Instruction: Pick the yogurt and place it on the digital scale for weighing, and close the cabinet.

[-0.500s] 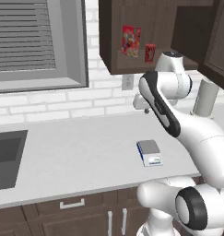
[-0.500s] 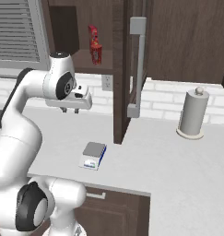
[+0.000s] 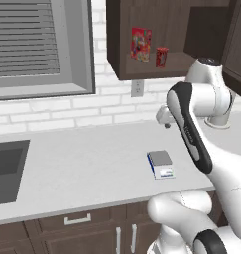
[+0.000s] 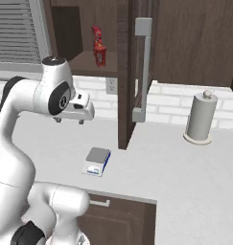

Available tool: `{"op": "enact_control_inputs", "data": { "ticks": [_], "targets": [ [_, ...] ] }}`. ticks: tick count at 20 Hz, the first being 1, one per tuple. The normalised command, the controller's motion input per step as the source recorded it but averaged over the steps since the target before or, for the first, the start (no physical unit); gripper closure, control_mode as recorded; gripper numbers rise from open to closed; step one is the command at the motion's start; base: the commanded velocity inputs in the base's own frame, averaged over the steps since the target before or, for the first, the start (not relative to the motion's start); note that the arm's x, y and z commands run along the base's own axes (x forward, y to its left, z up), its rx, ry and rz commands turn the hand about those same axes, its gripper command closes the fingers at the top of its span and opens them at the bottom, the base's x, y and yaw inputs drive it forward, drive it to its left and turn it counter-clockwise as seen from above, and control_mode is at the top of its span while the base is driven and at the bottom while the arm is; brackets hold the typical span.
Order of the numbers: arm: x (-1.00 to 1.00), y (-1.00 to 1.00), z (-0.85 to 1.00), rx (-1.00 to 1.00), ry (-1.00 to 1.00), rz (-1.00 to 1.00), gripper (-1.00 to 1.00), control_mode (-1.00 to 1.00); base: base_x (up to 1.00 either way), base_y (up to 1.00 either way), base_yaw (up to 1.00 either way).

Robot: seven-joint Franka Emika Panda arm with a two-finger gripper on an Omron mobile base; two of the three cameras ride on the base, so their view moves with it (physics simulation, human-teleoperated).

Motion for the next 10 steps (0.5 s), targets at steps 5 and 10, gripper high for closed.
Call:
{"op": "enact_control_inputs", "data": {
  "ticks": [5,10],
  "targets": [
    [-0.49,-0.27,0.89,0.11,-0.45,0.00,-1.00,-1.00,0.00,0.00,0.00],
    [-0.21,-0.11,0.85,0.08,-0.38,-0.03,-1.00,-1.00,0.00,0.00,0.00]
  ]
}}
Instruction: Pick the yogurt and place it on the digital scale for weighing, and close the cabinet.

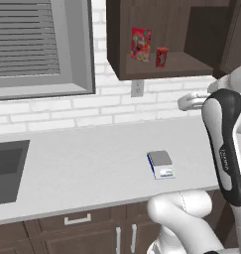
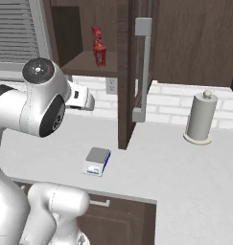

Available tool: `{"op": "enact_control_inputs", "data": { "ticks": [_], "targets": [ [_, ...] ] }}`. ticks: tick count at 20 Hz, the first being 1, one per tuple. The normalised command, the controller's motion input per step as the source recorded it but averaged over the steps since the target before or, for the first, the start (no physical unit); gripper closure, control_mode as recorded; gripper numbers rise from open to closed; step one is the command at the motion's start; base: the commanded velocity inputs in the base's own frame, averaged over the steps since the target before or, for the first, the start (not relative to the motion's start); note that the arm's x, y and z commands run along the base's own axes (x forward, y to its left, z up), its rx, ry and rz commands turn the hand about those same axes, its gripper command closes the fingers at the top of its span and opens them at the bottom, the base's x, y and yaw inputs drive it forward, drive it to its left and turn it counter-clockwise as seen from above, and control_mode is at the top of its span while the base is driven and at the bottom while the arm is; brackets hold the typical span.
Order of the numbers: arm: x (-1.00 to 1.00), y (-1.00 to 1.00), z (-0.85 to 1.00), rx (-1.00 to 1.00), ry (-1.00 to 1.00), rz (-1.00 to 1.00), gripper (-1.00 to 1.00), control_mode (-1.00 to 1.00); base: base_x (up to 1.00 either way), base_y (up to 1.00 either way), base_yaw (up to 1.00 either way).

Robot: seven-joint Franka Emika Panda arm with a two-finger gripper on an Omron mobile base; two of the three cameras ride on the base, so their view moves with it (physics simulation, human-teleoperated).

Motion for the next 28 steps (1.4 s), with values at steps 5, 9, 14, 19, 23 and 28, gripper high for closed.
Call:
{"op": "enact_control_inputs", "data": {
  "ticks": [5,9,14,19,23,28],
  "targets": [
    [-0.01,0.00,0.76,0.00,-0.18,-0.08,-1.00,-1.00,0.00,0.00,0.00],
    [0.02,-0.01,0.56,0.00,-0.13,-0.08,-1.00,-1.00,0.00,0.00,0.00],
    [0.23,0.00,0.46,0.00,-0.26,-0.07,-1.00,-1.00,0.00,0.00,0.00],
    [0.41,0.00,0.23,0.00,0.03,-0.04,-1.00,-1.00,0.00,0.00,0.00],
    [0.57,0.00,0.05,0.00,0.07,0.00,-1.00,-1.00,0.00,0.00,0.00],
    [0.62,0.00,0.00,0.00,0.10,0.00,-1.00,-1.00,0.00,0.00,0.00]
  ]
}}
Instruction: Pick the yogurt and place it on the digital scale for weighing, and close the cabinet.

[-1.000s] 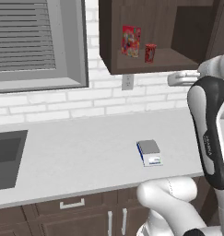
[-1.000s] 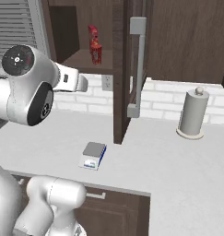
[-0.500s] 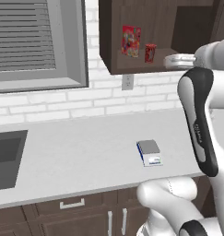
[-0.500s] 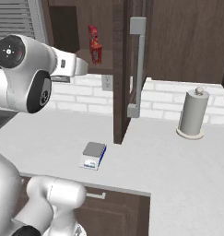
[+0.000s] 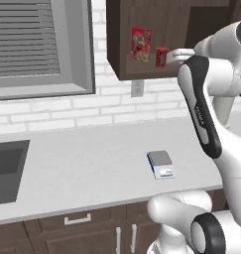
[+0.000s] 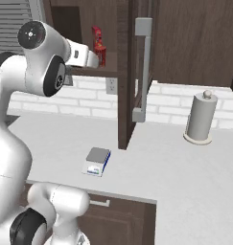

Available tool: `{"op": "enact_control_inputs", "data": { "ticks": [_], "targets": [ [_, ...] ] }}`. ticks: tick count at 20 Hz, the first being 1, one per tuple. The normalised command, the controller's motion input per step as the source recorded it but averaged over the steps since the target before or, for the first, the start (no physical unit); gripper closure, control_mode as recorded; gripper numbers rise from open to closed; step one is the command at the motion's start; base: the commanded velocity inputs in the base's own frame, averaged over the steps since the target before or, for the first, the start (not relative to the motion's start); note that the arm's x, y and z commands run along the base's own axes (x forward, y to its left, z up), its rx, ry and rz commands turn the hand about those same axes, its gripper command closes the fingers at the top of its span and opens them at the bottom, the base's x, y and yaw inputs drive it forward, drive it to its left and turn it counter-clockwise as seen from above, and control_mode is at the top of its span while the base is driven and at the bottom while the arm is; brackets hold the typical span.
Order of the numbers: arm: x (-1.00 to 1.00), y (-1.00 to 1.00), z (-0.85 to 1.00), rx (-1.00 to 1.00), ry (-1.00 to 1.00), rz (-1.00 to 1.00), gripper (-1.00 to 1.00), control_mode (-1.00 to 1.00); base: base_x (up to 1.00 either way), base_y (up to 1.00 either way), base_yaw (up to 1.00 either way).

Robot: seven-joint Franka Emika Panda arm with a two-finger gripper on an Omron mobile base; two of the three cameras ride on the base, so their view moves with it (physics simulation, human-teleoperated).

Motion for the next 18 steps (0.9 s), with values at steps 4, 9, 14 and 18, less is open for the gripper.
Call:
{"op": "enact_control_inputs", "data": {
  "ticks": [4,9,14,18],
  "targets": [
    [0.53,-0.01,0.00,0.00,0.04,0.00,-1.00,-1.00,0.00,0.00,0.00],
    [0.53,0.00,0.00,0.00,0.00,0.00,-1.00,-1.00,0.00,0.00,0.00],
    [0.51,-0.04,-0.09,0.00,0.00,0.02,-1.00,-1.00,0.00,0.00,0.00],
    [0.47,-0.11,-0.20,0.00,0.01,0.04,-1.00,-1.00,0.00,0.00,0.00]
  ]
}}
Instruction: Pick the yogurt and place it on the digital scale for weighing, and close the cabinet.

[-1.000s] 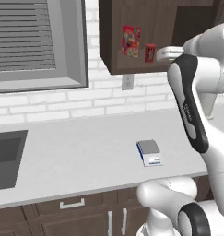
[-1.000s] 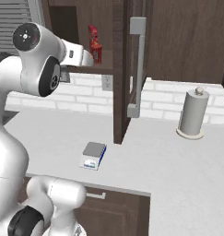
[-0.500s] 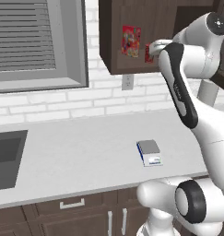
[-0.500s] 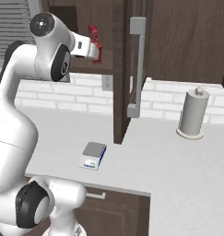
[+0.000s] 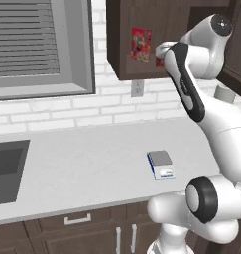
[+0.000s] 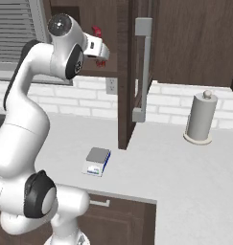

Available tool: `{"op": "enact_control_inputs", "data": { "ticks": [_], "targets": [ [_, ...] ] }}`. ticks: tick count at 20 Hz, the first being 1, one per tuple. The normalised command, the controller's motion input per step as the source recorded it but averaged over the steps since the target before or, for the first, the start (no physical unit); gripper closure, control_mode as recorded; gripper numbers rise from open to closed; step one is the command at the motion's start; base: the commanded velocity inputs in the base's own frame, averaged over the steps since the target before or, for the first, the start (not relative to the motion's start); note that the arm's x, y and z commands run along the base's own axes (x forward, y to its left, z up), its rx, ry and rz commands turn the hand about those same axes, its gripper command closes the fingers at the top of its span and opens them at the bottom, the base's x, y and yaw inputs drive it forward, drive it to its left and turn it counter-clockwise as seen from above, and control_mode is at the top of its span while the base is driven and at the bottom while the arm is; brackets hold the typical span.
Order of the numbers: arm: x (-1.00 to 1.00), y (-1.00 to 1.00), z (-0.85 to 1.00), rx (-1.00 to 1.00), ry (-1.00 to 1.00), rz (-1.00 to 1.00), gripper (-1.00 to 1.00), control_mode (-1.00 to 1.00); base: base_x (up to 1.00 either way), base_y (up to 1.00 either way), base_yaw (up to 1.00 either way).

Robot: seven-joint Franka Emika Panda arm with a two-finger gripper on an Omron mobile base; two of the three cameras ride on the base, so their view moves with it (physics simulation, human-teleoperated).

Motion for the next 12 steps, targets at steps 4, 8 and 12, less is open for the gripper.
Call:
{"op": "enact_control_inputs", "data": {
  "ticks": [4,8,12],
  "targets": [
    [0.47,-0.04,-0.12,0.00,0.05,0.02,-1.00,-1.00,0.00,0.00,0.00],
    [0.37,-0.01,0.00,0.00,0.01,0.00,-1.00,-1.00,0.00,0.00,0.00],
    [0.37,0.00,-0.04,0.00,0.00,0.00,-1.00,-1.00,0.00,0.00,0.00]
  ]
}}
